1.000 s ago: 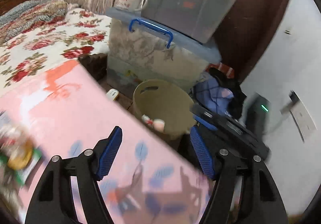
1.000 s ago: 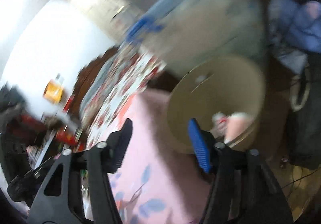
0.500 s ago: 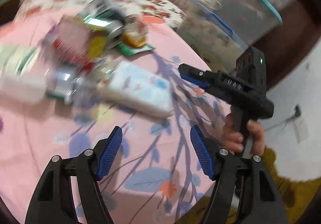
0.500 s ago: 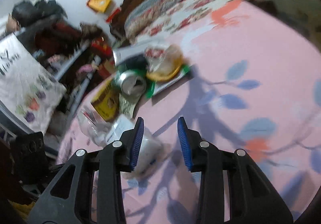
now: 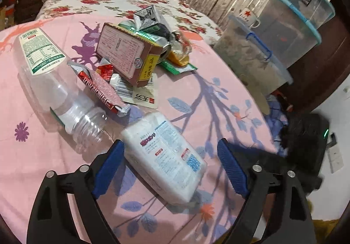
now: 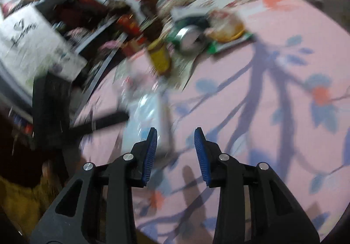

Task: Collect trash
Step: 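Grasp white tissue pack with the left gripper, then hold tissue pack in left gripper while right gripper grasps red snack stick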

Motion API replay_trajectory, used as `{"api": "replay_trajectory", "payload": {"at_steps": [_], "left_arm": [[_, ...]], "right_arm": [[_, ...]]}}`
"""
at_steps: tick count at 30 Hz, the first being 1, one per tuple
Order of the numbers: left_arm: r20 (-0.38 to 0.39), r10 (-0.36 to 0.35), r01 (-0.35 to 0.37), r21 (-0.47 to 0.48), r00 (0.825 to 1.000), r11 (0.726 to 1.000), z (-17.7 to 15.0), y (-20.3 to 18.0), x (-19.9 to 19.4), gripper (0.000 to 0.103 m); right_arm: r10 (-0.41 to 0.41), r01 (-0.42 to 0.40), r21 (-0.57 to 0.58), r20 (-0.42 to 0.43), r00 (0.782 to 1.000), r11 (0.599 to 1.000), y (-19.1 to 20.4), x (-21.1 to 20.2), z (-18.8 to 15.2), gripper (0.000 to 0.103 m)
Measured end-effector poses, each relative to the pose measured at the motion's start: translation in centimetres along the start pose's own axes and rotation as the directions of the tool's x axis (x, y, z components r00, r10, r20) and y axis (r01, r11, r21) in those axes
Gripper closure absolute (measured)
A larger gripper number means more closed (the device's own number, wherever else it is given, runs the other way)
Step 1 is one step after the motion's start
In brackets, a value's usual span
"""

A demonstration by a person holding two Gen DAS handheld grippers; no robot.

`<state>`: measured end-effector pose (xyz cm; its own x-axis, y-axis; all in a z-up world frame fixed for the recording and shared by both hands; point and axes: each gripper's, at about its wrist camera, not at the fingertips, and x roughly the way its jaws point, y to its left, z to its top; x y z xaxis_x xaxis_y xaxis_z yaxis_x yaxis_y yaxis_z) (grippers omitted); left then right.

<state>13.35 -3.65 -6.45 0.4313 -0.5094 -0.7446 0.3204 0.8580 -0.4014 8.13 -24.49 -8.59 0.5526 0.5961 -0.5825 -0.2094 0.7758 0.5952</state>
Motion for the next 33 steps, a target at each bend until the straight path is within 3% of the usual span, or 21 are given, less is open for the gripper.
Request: {"api": "replay_trajectory", "payload": {"at_steps": [2,6,8,10,14,15,16,17,23,26,28,33], "left_arm": [[-0.003,0.091,-0.091,-0.01,0.996,0.996,0.0,-0.4,0.9,0.012],[-0.041,0.144,-0.145,-0.009,0.989,0.989,-0.7,-0.8,3.0,0.012],[-0.022,0.198,-0.197,0.046,0.98,0.979,-1.4,-1.5,3.0,0.018],[-0.015,0.177,-0.176,0.068,0.984,0.982,-2.1,-1.4,2.4,0.028],[-0.02,0.154,-0.153,0.041,0.988,0.987,-3.8,0.8,-0.9,0.031],[-0.02,0.146,-0.146,0.029,0.989,0.989,-4.4,1.4,-1.6,0.031],[-0.018,0.138,-0.138,0.014,0.99,0.99,-5.0,2.1,-2.6,0.031],[-0.012,0.139,-0.139,0.002,0.99,0.99,-5.6,2.7,-3.5,0.031],[0.048,0.166,-0.162,-0.065,0.985,0.985,-7.0,5.3,-6.9,0.03],[0.048,0.16,-0.157,-0.071,0.986,0.985,-6.9,5.7,-7.2,0.03],[0.047,0.156,-0.153,-0.059,0.987,0.986,-7.0,5.5,-7.2,0.03],[0.039,0.141,-0.138,-0.065,0.989,0.988,-7.2,5.5,-7.0,0.029]], "right_arm": [[-0.027,0.028,-0.001,0.037,0.999,1.0,-0.1,-0.3,1.4,0.064],[0.002,-0.004,0.025,0.072,0.997,1.0,1.0,0.8,4.0,0.064],[0.008,-0.009,0.013,0.068,0.998,1.0,1.5,1.5,4.4,0.064],[0.023,-0.022,-0.024,0.042,0.999,0.999,2.7,2.7,5.2,0.064],[-0.006,0.006,-0.129,-0.006,1.0,0.992,5.5,4.6,4.9,0.063],[-0.018,0.015,-0.161,-0.017,1.0,0.987,6.2,5.4,4.8,0.06],[-0.034,0.028,-0.201,-0.027,0.999,0.979,7.0,6.2,4.6,0.05],[-0.053,0.044,-0.241,-0.031,0.998,0.97,7.9,7.1,4.3,0.042],[-0.194,0.159,-0.457,-0.03,0.98,0.875,11.9,11.4,2.8,0.041],[-0.305,0.25,-0.562,-0.003,0.952,0.788,12.7,13.7,2.1,0.046],[-0.347,0.279,-0.606,0.005,0.938,0.745,12.9,14.8,1.9,0.055],[-0.329,0.261,-0.599,-0.004,0.944,0.757,12.7,15.2,2.0,0.072]]}}
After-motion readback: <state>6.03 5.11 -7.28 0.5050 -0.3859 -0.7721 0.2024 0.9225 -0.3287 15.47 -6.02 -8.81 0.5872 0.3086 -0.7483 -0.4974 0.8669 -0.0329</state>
